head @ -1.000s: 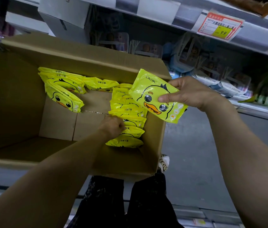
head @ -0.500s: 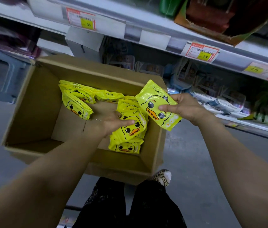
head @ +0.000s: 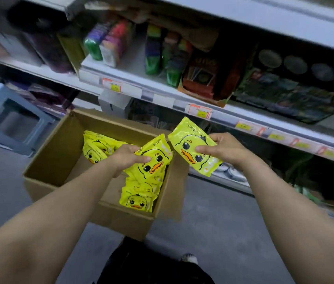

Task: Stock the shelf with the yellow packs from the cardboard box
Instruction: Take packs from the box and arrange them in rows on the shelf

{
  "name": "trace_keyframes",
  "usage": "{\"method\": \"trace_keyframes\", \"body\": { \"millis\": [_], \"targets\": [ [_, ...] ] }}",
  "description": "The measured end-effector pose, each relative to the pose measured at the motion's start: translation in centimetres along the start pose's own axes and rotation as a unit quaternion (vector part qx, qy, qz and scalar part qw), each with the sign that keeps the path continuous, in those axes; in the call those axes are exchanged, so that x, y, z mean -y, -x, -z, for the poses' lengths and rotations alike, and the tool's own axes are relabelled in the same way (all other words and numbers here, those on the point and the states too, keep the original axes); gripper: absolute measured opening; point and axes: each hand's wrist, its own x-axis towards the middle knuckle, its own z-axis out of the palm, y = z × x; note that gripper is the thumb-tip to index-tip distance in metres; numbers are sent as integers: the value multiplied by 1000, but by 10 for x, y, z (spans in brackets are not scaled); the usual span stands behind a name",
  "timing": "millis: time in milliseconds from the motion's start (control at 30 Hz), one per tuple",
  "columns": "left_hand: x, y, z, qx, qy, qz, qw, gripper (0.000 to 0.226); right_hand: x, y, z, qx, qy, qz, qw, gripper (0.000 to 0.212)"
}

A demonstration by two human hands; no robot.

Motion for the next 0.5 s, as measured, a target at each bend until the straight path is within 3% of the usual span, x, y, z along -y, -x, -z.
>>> {"method": "trace_keyframes", "body": {
  "millis": [100,267,367,500],
  "targets": [
    [-49,35,-15,-13,-24,-67,997,19,13,36,32,-11,29,28,999,21],
    [-136,84,-47,-23,-112,-174,978,20,22,94,88,-55,55,77,994,19],
    [-178,103,-71,-21,-128,-207,970,13,21,128,125,-99,53,102,988,18],
    [-233,123,-95,-13,-165,-251,954,20,23,175,170,-153,63,121,979,17]
  ]
}}
